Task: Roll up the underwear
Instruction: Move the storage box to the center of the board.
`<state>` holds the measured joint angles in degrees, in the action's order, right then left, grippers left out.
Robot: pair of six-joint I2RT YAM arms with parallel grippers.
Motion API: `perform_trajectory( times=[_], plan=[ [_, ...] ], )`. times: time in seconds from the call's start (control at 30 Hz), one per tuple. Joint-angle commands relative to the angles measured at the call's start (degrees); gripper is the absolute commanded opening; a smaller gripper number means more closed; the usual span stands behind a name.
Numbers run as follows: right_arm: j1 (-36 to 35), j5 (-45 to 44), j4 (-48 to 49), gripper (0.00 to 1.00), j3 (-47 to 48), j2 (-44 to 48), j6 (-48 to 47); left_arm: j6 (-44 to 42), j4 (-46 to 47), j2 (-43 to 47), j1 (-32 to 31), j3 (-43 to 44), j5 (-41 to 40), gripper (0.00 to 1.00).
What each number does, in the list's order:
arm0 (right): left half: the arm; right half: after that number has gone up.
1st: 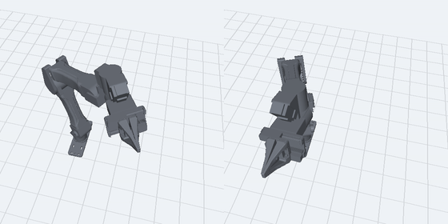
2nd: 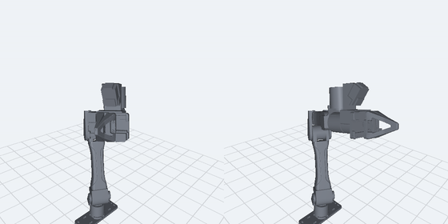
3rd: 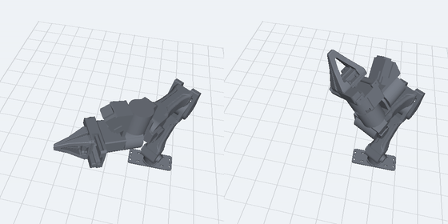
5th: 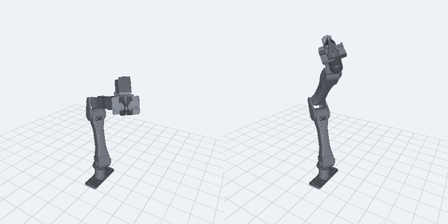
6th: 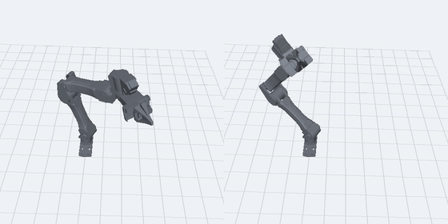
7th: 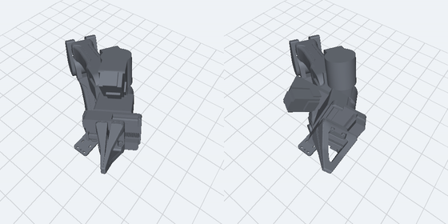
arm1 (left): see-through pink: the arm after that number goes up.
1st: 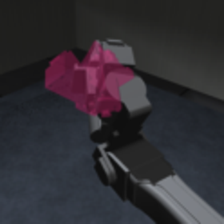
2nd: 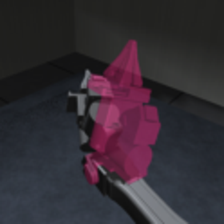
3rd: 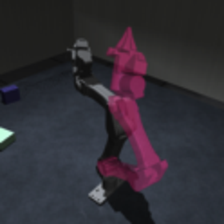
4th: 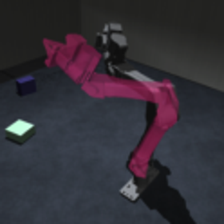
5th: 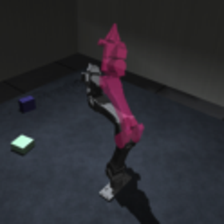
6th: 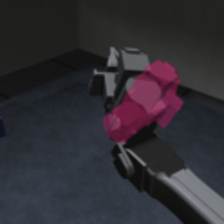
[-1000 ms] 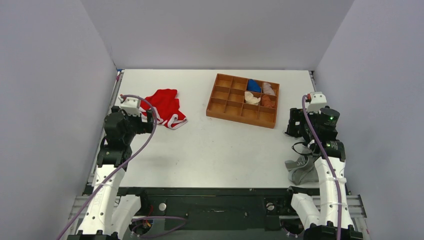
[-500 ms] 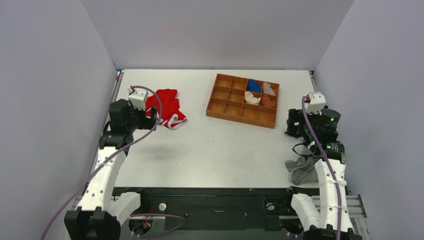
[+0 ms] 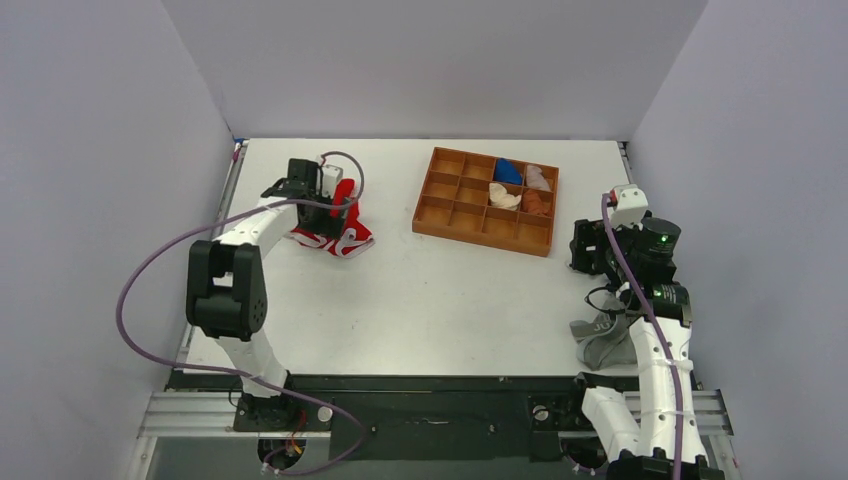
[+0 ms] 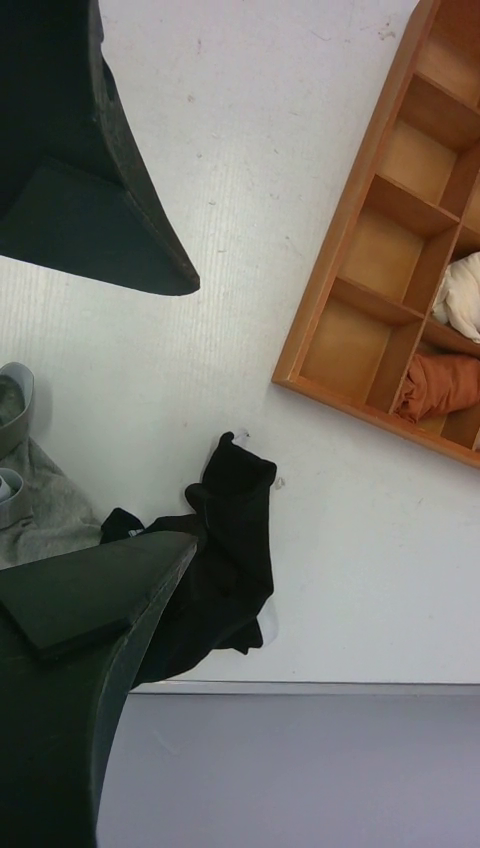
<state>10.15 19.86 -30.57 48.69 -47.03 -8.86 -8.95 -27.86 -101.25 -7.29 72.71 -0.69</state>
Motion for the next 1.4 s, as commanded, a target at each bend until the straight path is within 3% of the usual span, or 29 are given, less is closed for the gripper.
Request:
perform_trajectory(
  times=[0.0, 0.4, 0.53, 0.8, 1.03, 1.17, 1.27, 1.37],
  plan=[
    [0.31, 1.43, 0.71, 0.83, 0.27, -0.60, -0.80, 1.58, -2.40, -1.54, -4.42, 4.47, -0.98, 0.98],
    [-2.65, 1.23, 0.75, 0.83, 2.13, -7.58, -1.08, 1.19, -3.00, -6.36, -7.65, 7.25, -1.91, 0.98],
    [-8.77, -7.29, 2.14, 0.81, 6.66, -16.00, -0.57, 1.44, -2.92, -6.01, -7.66, 6.96, -1.00, 0.98],
    [-9.43, -10.83, 5.28, 0.68, 18.84, -43.04, 6.24, 1.38, -2.93, -2.75, -7.87, 5.61, -0.66, 0.97],
    [-9.45, -11.41, 1.45, 0.59, 26.84, -55.45, 8.17, 1.05, -2.68, 0.50, -8.39, 4.10, -0.71, 0.97],
    [-9.41, -12.60, -2.50, 0.44, 31.36, -61.46, 8.48, 0.90, -2.52, 1.50, -8.53, 3.33, -0.72, 0.97],
    [-9.02, -14.16, -3.52, 0.22, 33.58, -64.76, 8.76, 0.87, -2.45, 1.91, -8.53, 3.08, -0.73, 0.97],
    [-7.58, -13.88, -3.99, 0.08, 35.32, -66.22, 9.56, 0.86, -2.37, 2.04, -8.53, 2.99, -0.74, 0.97]
  ],
)
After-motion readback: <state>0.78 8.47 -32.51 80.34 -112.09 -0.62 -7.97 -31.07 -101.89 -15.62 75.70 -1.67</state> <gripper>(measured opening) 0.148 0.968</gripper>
